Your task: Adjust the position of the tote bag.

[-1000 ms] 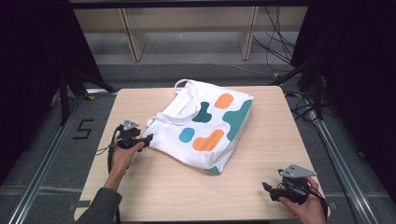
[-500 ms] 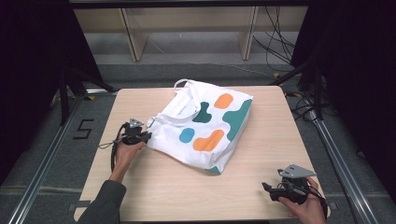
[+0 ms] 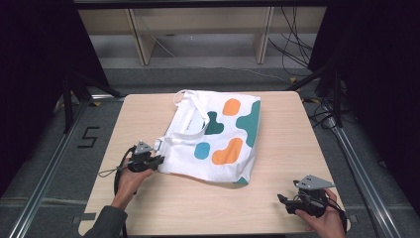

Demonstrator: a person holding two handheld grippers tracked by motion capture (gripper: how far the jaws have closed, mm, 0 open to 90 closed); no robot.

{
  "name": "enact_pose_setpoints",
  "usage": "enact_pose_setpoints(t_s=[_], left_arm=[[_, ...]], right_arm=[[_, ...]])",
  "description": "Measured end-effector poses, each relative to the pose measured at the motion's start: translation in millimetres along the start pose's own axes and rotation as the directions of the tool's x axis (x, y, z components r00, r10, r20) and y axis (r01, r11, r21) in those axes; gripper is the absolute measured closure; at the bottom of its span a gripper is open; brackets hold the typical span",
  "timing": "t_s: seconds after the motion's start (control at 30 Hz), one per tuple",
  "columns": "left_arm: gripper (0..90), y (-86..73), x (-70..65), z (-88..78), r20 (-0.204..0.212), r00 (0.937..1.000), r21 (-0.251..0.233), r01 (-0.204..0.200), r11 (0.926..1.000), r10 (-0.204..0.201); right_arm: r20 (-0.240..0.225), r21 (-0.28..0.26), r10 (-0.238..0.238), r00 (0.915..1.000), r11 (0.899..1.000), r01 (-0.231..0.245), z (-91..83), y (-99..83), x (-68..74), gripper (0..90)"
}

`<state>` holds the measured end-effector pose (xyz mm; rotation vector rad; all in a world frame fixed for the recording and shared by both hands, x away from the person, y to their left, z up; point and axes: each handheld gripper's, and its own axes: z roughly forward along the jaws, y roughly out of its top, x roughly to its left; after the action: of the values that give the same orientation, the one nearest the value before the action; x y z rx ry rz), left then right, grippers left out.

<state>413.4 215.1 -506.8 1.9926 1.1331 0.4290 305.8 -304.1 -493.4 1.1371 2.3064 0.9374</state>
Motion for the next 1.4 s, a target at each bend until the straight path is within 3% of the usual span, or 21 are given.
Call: enact_pose_setpoints(t_s=[0.13, 0.2, 0.23, 0.3, 0.37, 0.47, 0.5, 0.53, 0.63, 0.67, 0.77, 0.8, 0.83, 0.9, 1.0, 1.1, 1.13, 1.23, 1.3, 1.37, 1.4], left_arm=[[84.5, -7.8, -17.2, -9.0, 0.052, 0.9986, -0.003, 0.007, 1.0000, -0.007], [84.0, -10.5, -28.8, -12.7, 0.077, 0.9970, -0.002, -0.005, 1.0000, 0.005], [83.7, -11.4, -34.6, -15.4, 0.086, 0.9960, 0.008, -0.026, 0.9996, 0.025], [83.4, -13.8, -43.5, -16.1, 0.105, 0.9943, 0.000, -0.017, 0.9999, 0.017], [83.1, -16.2, -54.4, -18.7, 0.133, 0.9898, 0.015, -0.054, 0.9984, 0.052], [81.9, -18.8, -66.9, -19.4, 0.151, 0.9873, 0.016, -0.053, 0.9985, 0.049], [82.0, -19.3, -68.9, -20.6, 0.156, 0.9848, 0.029, -0.082, 0.9962, 0.076], [82.1, -20.3, -73.6, -20.1, 0.173, 0.9832, 0.027, -0.064, 0.9976, 0.058], [82.2, -21.8, -84.8, -19.6, 0.182, 0.9808, 0.023, -0.076, 0.9969, 0.070], [82.2, -21.3, -89.4, -20.0, 0.202, 0.9760, 0.025, -0.087, 0.9959, 0.081], [82.0, -20.7, -99.8, -18.6, 0.216, 0.9710, 0.020, -0.109, 0.9939, 0.102], [82.0, -21.5, -105.2, -17.2, 0.225, 0.9696, 0.019, -0.104, 0.9944, 0.097], [82.0, -21.6, -108.4, -16.1, 0.231, 0.9676, 0.023, -0.111, 0.9936, 0.103], [81.7, -22.0, -117.3, -14.8, 0.245, 0.9631, 0.010, -0.118, 0.9930, 0.112], [81.6, -23.0, -121.9, -13.9, 0.245, 0.9633, 0.013, -0.116, 0.9931, 0.110], [81.0, -23.2, -126.9, -14.0, 0.263, 0.9576, 0.007, -0.124, 0.9922, 0.118], [80.8, -23.2, -128.0, -14.1, 0.268, 0.9558, 0.012, -0.129, 0.9915, 0.121], [80.7, -24.5, -133.4, -12.5, 0.274, 0.9546, -0.010, -0.120, 0.9927, 0.118], [80.4, -24.7, -133.4, -13.2, 0.271, 0.9547, 0.006, -0.130, 0.9916, 0.123], [79.8, -24.6, -134.3, -13.0, 0.273, 0.9524, 0.011, -0.144, 0.9895, 0.136], [79.8, -25.1, -135.5, -12.6, 0.290, 0.9478, -0.002, -0.137, 0.9905, 0.132]], right_arm=[[-0.009, 0.004, 0.022, 0.9997, 1.000, -0.022, 0.1, 0.6, 1.4, 23.6], [-0.019, 0.009, 0.022, 0.9996, 1.000, -0.021, 1.1, 0.3, 1.7, 23.9], [-0.015, 0.007, 0.055, 0.9984, 0.998, -0.055, 1.6, -0.3, 5.2, 23.9], [-0.029, 0.021, 0.032, 0.9991, 0.999, -0.032, 1.4, 1.2, 3.9, 24.3], [-0.019, 0.008, 0.028, 0.9994, 1.000, -0.028, 2.3, 0.8, 3.9, 24.3], [-0.025, 0.005, 0.015, 0.9996, 1.000, -0.015, 2.7, 1.6, 3.5, 24.7], [-0.027, 0.004, 0.016, 0.9995, 1.000, -0.016, 3.1, 1.6, 4.0, 24.9], [-0.029, 0.011, 0.028, 0.9992, 1.000, -0.028, 2.8, 1.9, 5.4, 24.9], [-0.039, 0.006, 0.039, 0.9985, 0.999, -0.039, 3.5, 2.7, 6.7, 25.4], [-0.048, 0.005, 0.033, 0.9983, 0.999, -0.033, 4.1, 3.6, 6.4, 26.4], [-0.044, -0.015, 0.053, 0.9976, 0.998, -0.054, 3.3, 8.6, 9.1, 29.5], [-0.041, -0.023, 0.086, 0.9954, 0.996, -0.087, 3.4, 10.3, 12.5, 31.2], [-0.056, -0.041, 0.052, 0.9970, 0.998, -0.055, 4.9, 13.5, 9.9, 32.7], [-0.052, -0.053, 0.039, 0.9979, 0.998, -0.041, 7.6, 19.7, 11.0, 36.8], [-0.050, -0.072, 0.025, 0.9984, 0.997, -0.029, 11.7, 24.0, 11.4, 44.4], [-0.056, -0.108, 0.013, 0.9983, 0.994, -0.020, 14.6, 32.5, 12.3, 53.2], [-0.081, -0.115, 0.037, 0.9960, 0.992, -0.046, 19.5, 40.1, 12.3, 54.0], [-0.060, -0.100, 0.034, 0.9976, 0.994, -0.040, 30.8, 50.0, 10.4, 54.5], [-0.065, -0.112, 0.049, 0.9967, 0.992, -0.056, 38.6, 55.0, 8.2, 54.6], [-0.066, -0.115, 0.047, 0.9967, 0.992, -0.054, 46.5, 60.5, 4.7, 55.0], [-0.066, -0.115, 0.047, 0.9967, 0.992, -0.054, 46.5, 60.5, 4.7, 55.0]])
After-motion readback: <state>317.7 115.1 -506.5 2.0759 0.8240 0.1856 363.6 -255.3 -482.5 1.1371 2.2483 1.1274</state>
